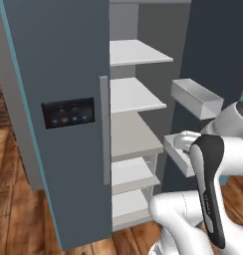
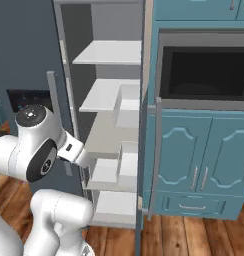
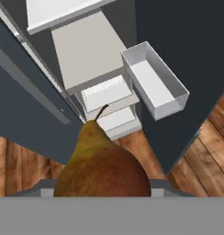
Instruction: Retrieve the peach and pear from the fridge and place them into the bowl on the dining table.
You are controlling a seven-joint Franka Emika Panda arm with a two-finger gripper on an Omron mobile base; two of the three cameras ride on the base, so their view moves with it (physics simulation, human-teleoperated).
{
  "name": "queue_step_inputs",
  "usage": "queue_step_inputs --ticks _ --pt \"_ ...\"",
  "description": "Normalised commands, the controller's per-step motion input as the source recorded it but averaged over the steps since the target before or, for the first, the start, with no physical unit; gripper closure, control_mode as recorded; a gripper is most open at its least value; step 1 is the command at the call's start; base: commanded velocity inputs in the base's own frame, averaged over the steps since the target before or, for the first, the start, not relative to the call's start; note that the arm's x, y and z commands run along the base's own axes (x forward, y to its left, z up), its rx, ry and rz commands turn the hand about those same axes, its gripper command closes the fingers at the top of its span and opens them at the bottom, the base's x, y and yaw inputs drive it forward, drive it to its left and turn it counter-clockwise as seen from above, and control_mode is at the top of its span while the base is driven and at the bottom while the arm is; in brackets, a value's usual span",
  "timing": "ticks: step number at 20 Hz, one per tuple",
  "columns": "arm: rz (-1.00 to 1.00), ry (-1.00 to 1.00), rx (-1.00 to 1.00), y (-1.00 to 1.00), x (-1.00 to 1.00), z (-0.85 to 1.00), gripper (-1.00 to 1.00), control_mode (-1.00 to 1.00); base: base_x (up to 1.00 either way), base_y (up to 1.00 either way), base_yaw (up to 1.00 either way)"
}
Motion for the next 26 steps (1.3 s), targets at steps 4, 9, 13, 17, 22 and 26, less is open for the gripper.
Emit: queue_step_inputs --ticks 4,9,13,17,22,26 --pt "0.0 0.0 0.0 0.0 0.0 0.0 1.0 1.0 -0.56 0.08 -0.46" --pt "0.0 0.0 0.0 0.0 0.0 0.0 1.0 1.0 -0.31 0.04 -0.6" --pt "0.0 0.0 0.0 0.0 0.0 0.0 1.0 1.0 -0.29 0.0 -0.61" --pt "0.0 0.0 0.0 0.0 0.0 0.0 1.0 1.0 -0.38 0.0 -0.6" --pt "0.0 0.0 0.0 0.0 0.0 0.0 1.0 1.0 -0.49 0.0 -0.59" --pt "0.0 0.0 0.0 0.0 0.0 0.0 1.0 1.0 -0.44 0.0 -0.55"
